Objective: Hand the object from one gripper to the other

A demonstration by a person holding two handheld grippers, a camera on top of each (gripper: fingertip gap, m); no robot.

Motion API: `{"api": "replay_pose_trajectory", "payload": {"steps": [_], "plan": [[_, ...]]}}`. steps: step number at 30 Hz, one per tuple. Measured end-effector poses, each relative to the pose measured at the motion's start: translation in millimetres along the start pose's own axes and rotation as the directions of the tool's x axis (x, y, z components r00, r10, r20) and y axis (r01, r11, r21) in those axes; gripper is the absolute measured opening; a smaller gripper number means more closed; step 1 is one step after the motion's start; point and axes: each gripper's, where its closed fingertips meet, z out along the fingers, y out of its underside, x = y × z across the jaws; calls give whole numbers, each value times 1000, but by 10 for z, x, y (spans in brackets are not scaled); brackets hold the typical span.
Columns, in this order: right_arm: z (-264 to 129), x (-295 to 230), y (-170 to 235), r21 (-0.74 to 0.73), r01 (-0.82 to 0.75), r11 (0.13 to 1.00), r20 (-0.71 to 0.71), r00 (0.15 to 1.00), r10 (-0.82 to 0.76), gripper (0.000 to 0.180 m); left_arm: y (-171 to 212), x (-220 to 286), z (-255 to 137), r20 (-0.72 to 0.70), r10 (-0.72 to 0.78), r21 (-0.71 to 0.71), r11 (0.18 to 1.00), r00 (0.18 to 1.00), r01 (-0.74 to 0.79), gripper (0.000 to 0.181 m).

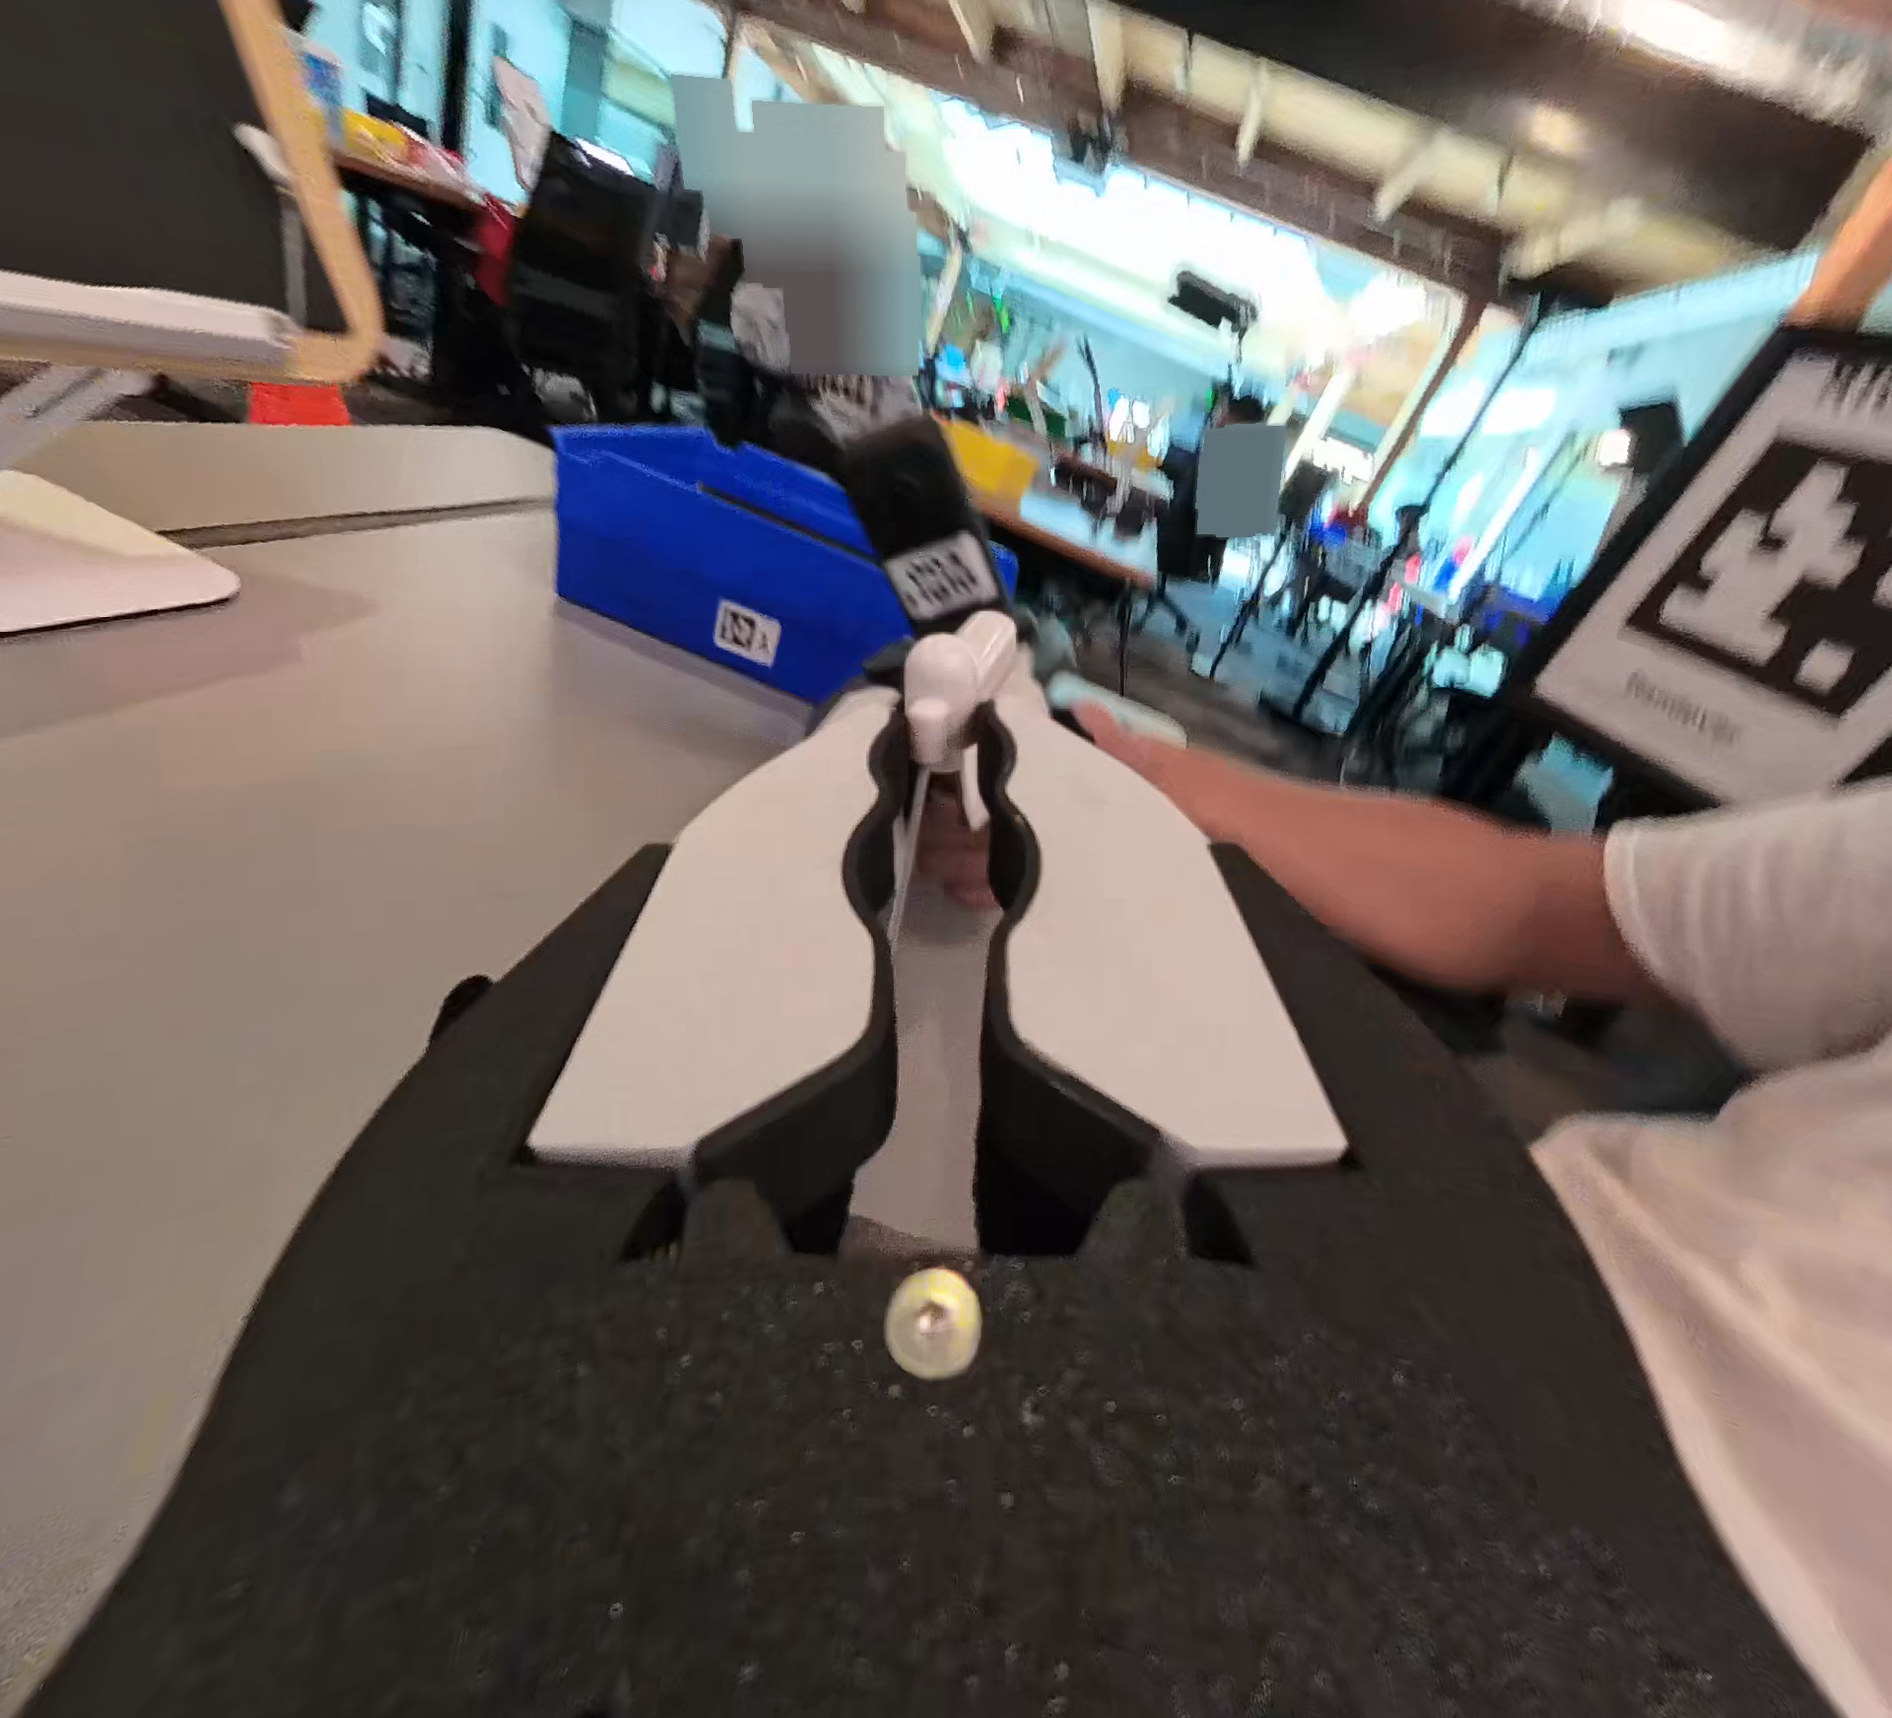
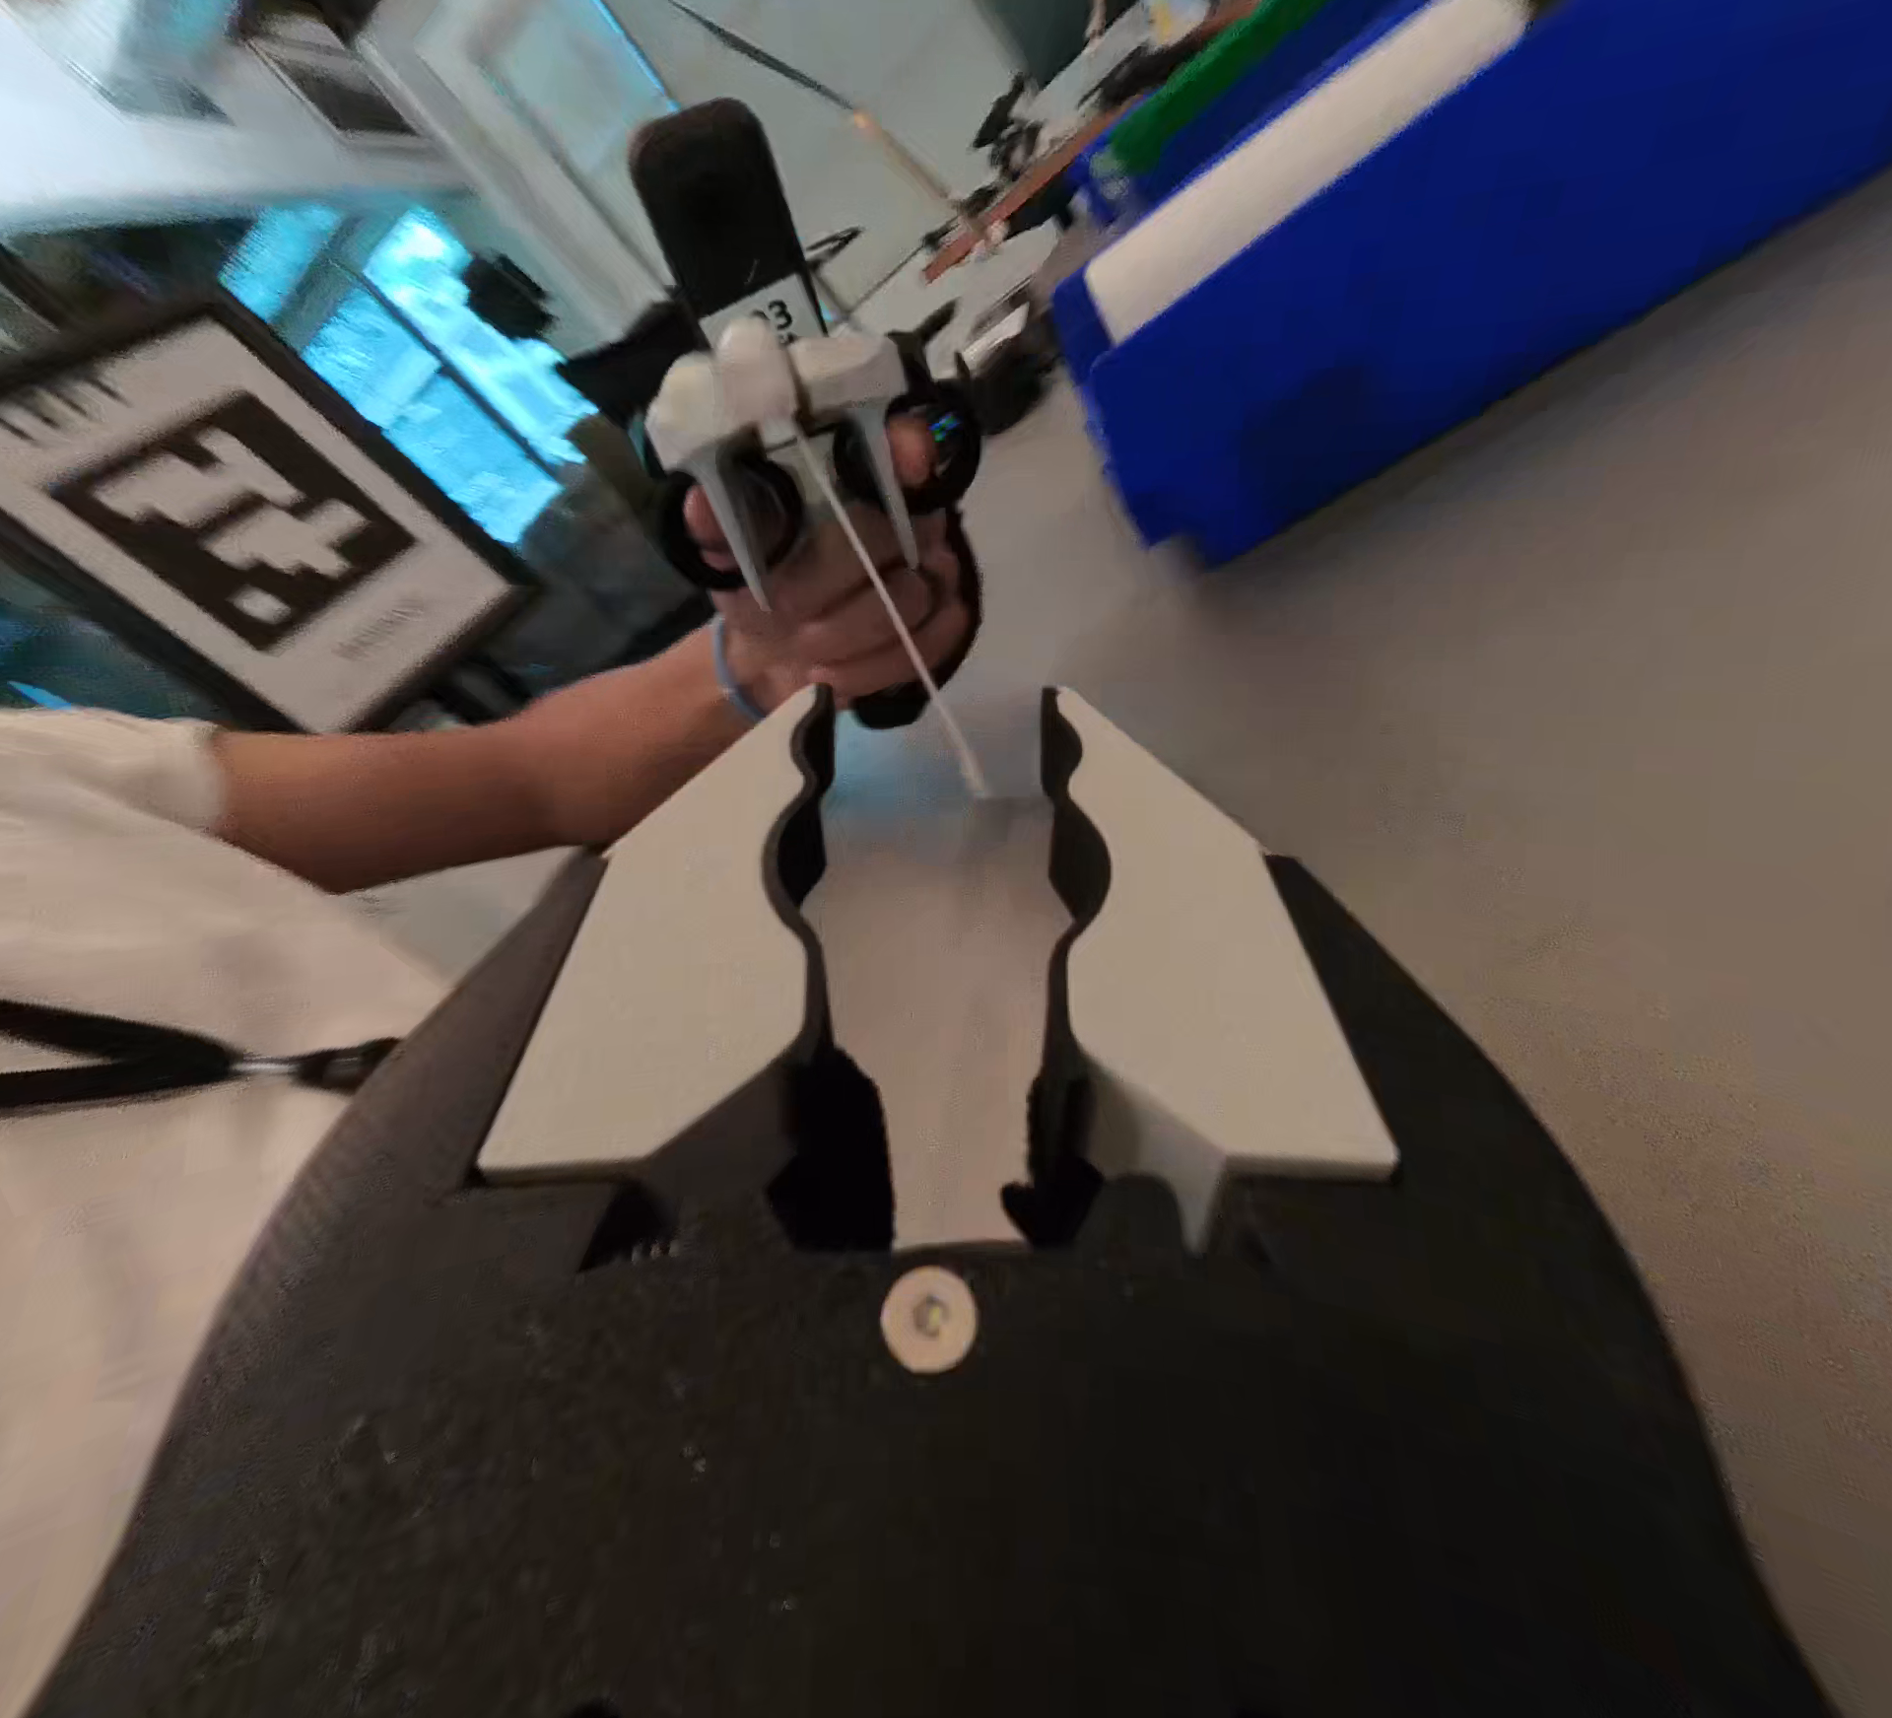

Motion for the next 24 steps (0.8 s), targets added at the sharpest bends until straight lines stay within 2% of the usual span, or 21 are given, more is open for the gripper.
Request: {"api": "replay_pose_trajectory", "payload": {"steps": [3,6,8,10,12,15,18,21,24], "plan": [[194,-102,-58,66,204,977,-83,977,-198,44,-132,-83,-68,2,-109,105,989,994,108,12],[446,-164,17,41,317,947,-154,939,-308,44,-154,-66,-66,-29,-156,134,978,987,158,12],[543,-204,23,41,358,933,-175,922,-346,34,-122,-41,-37,-34,-146,118,982,989,149,12],[540,-163,24,23,383,924,-215,904,-369,1,-109,-25,-24,-34,-136,112,984,990,139,12],[492,-131,14,9,376,927,-220,905,-365,1,-101,-34,-26,-28,-134,110,985,991,136,12],[396,-120,-7,19,280,960,-177,946,-272,1,-83,-77,-38,-20,-137,108,984,990,138,12],[252,-35,-63,13,263,965,-207,945,-255,1,-56,-103,-38,-18,-129,97,987,991,130,12],[17,117,-171,-20,319,948,-318,897,-308,1,-17,-170,-58,25,-107,82,991,994,105,17],[-304,295,-317,-160,465,871,-486,731,-480,0,31,-267,-70,92,-73,54,996,993,68,39]]}}
